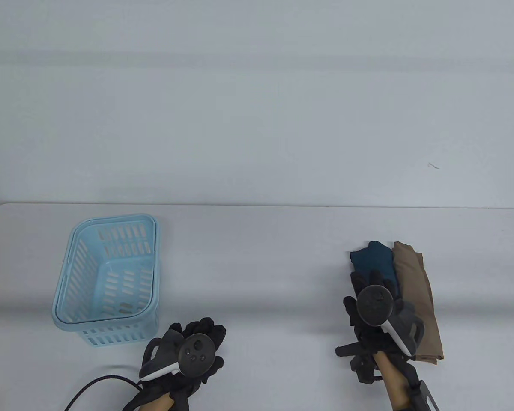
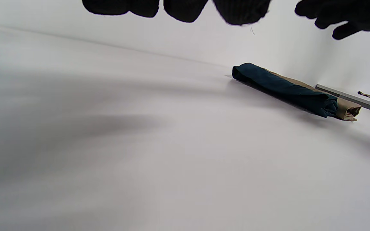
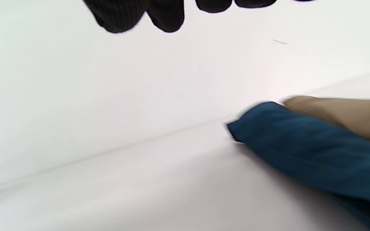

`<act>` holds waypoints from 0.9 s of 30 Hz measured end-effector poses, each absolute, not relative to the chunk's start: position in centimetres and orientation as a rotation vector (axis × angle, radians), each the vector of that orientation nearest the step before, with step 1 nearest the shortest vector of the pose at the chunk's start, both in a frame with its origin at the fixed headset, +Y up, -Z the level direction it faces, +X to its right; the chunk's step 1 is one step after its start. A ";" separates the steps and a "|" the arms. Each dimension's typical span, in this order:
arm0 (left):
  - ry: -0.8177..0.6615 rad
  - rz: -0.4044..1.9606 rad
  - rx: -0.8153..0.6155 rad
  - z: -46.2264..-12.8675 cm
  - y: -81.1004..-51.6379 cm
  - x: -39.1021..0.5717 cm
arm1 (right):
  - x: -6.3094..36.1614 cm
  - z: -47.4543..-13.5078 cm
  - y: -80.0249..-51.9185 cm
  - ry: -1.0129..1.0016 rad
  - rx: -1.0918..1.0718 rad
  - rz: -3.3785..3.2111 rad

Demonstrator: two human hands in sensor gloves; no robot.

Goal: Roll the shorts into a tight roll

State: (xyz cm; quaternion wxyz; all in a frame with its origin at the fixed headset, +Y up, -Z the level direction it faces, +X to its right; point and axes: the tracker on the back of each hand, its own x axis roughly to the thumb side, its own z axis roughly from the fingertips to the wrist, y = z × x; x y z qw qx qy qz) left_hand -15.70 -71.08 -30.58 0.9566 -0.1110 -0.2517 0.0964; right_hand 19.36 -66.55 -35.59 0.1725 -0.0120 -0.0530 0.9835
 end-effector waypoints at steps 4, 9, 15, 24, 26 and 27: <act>-0.506 0.200 -0.213 -30.6 -71.1 -15.8 | 15.1 -33.2 -65.5 -0.125 0.181 2.814; -0.509 0.207 -0.207 -30.7 -71.1 -15.8 | 12.0 -31.2 -67.9 -0.043 0.334 2.859; -0.509 0.213 -0.206 -31.0 -71.1 -15.8 | 11.7 -30.8 -71.0 0.117 0.350 2.876; -0.508 0.244 -0.199 -31.4 -71.0 -15.2 | 12.2 -30.7 -71.5 0.142 0.367 2.871; -0.510 0.240 -0.203 -31.4 -71.1 -15.1 | 12.4 -30.8 -71.4 0.140 0.362 2.868; -0.510 0.239 -0.207 -31.4 -71.2 -15.1 | 12.5 -30.8 -71.4 0.140 0.358 2.863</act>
